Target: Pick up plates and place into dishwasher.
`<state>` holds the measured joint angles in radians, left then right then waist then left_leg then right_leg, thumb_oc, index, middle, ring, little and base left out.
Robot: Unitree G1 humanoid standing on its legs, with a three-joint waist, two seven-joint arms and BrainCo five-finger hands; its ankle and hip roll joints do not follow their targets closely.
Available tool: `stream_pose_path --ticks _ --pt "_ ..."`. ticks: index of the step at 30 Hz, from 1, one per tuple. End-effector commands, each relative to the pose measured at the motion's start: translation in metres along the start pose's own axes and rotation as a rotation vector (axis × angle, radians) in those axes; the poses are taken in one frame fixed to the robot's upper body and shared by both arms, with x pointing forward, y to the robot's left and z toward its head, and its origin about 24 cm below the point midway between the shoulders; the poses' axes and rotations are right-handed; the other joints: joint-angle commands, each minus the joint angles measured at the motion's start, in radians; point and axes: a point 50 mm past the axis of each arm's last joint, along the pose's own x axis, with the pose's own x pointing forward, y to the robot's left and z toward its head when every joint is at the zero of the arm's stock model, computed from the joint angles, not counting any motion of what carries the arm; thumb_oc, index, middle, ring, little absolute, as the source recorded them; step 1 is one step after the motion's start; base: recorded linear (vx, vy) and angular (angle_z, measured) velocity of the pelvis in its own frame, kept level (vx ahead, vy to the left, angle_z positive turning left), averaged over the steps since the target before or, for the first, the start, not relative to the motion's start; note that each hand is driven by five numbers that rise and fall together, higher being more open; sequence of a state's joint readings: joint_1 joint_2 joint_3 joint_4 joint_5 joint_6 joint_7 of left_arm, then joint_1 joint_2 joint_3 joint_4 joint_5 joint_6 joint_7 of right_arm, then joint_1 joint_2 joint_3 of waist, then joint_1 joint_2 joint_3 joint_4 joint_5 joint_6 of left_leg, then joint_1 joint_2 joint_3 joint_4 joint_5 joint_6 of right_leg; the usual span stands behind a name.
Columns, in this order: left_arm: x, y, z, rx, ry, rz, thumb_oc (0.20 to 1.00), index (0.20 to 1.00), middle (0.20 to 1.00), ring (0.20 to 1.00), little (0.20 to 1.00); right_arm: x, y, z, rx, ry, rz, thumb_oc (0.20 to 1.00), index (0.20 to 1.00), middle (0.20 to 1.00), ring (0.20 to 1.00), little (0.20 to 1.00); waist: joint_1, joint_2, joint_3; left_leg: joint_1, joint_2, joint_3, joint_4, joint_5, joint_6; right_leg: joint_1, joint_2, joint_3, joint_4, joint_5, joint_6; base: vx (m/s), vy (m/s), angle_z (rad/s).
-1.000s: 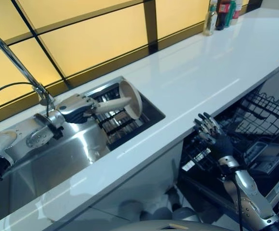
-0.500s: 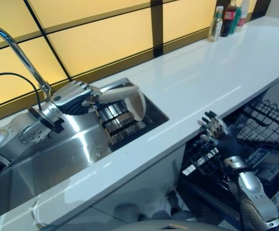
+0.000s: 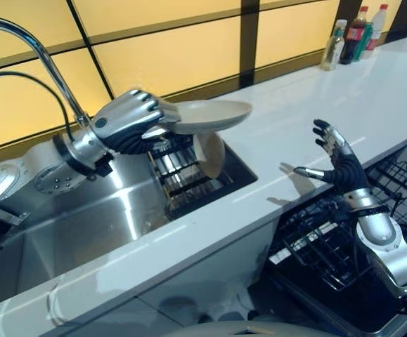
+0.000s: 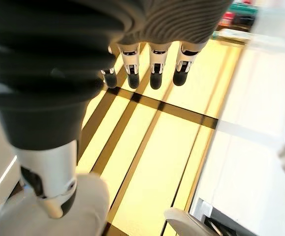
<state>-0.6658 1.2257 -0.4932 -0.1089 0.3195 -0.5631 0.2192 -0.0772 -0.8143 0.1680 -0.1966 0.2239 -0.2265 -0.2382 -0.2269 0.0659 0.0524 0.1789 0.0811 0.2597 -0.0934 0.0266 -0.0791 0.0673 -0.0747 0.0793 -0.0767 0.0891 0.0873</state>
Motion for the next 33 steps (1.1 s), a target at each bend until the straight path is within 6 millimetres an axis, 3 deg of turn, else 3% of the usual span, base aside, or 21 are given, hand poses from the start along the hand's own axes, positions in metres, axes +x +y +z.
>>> stream_pose_path --ticks 1,9,27,28,29,30,33 --pt "0.018 0.022 -0.001 -0.016 -0.017 0.099 0.200 0.200 0.200 0.200 0.200 0.020 -0.005 0.040 -0.140 -0.215 0.014 1.000 1.000 1.000 1.000 1.000 0.022 -0.017 -0.028 -0.056 0.001 -0.081 0.036 -0.061 0.033 -0.042 -0.036 0.002 0.074 -0.067 0.103 0.00 0.006 -0.04" --pt "0.034 0.010 0.012 -0.071 -0.077 0.055 0.200 0.200 0.200 0.200 0.200 0.036 0.007 0.057 -0.186 -0.307 0.028 1.000 1.000 1.000 1.000 1.000 0.029 -0.020 -0.027 -0.057 -0.002 -0.089 0.035 -0.065 0.036 -0.042 -0.035 0.010 0.075 -0.070 0.103 0.00 0.001 0.00" --pt "0.040 0.003 0.018 -0.086 -0.094 0.048 0.200 0.200 0.200 0.200 0.200 0.031 0.043 0.096 -0.076 -0.531 0.267 1.000 1.000 1.000 1.000 1.000 0.050 -0.027 -0.024 -0.066 -0.006 -0.108 0.033 -0.061 0.037 -0.045 -0.039 0.004 0.079 -0.075 0.100 0.00 -0.001 0.02" --pt "0.040 0.002 0.018 -0.088 -0.096 0.049 0.200 0.200 0.200 0.200 0.200 0.031 0.045 0.097 -0.084 -0.536 0.268 0.881 0.881 0.881 0.881 0.881 0.050 -0.027 -0.024 -0.066 -0.006 -0.109 0.032 -0.060 0.037 -0.045 -0.039 0.004 0.079 -0.074 0.100 0.00 0.000 0.00" --pt "0.039 0.001 0.019 -0.090 -0.098 0.048 0.200 0.200 0.200 0.200 0.200 0.031 0.046 0.097 -0.094 -0.538 0.268 0.263 0.263 0.263 0.263 0.263 0.051 -0.027 -0.024 -0.066 -0.007 -0.109 0.031 -0.060 0.037 -0.045 -0.039 0.005 0.078 -0.074 0.099 0.00 0.000 0.00" --pt "0.039 0.000 0.019 -0.089 -0.100 0.047 0.200 0.200 0.200 0.200 0.200 0.031 0.047 0.097 -0.100 -0.535 0.270 0.200 0.200 0.200 0.200 0.200 0.051 -0.027 -0.025 -0.065 -0.006 -0.108 0.030 -0.059 0.037 -0.044 -0.039 0.005 0.077 -0.074 0.100 0.00 0.000 0.00" --pt "0.037 0.000 0.020 -0.084 -0.105 0.050 0.200 0.200 0.200 0.200 0.200 0.032 0.045 0.094 -0.105 -0.505 0.279 0.200 0.200 0.200 0.200 0.200 0.052 -0.027 -0.025 -0.066 -0.006 -0.107 0.030 -0.058 0.037 -0.044 -0.039 0.004 0.078 -0.074 0.099 0.00 0.000 0.00"
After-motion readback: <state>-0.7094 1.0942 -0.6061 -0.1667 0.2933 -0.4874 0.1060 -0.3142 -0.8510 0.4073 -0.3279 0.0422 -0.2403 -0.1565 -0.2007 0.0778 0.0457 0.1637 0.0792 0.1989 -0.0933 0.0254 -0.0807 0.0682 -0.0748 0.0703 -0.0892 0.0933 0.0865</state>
